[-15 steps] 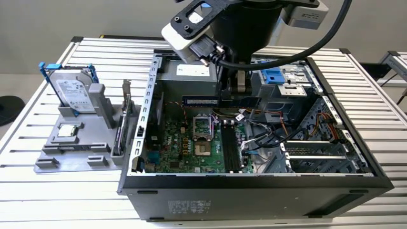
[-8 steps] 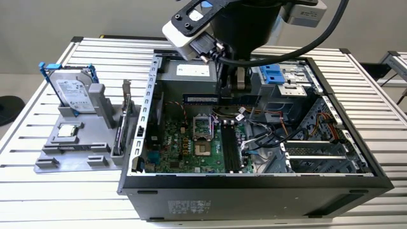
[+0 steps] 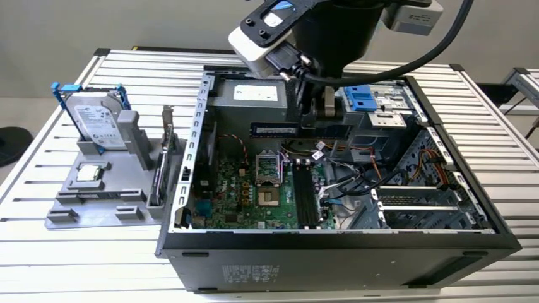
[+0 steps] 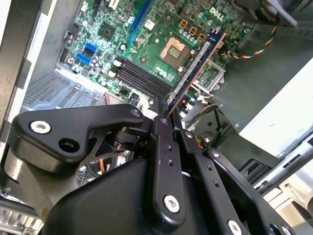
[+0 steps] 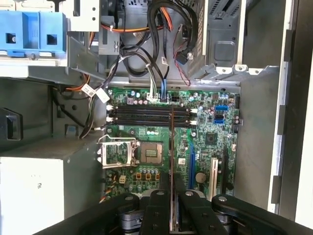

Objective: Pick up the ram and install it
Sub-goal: 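Pick up the ram and move it above insertion slot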

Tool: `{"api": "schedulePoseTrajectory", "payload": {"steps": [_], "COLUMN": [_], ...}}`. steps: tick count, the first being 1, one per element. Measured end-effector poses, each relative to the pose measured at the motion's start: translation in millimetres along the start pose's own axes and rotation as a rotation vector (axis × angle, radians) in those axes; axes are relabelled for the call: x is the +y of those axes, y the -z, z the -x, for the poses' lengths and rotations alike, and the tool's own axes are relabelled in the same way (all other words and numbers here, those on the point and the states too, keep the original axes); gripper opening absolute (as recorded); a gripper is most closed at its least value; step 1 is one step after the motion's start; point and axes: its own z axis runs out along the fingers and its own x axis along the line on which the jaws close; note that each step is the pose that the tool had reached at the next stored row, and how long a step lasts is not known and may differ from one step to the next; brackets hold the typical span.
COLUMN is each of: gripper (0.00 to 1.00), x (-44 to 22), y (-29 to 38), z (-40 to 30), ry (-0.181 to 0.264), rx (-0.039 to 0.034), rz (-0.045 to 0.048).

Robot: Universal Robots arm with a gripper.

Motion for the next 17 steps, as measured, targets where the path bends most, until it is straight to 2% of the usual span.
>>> {"api": "schedulePoseTrajectory", "payload": {"steps": [3,17], "gripper": [0.0,0.0], "x": [4.9,12.1], "y": [0.1,0.3], "z": [0.0,0.0], "ry": [0.0,0.0], "rx": [0.0,0.0], "rz": [0.0,0.0]}}
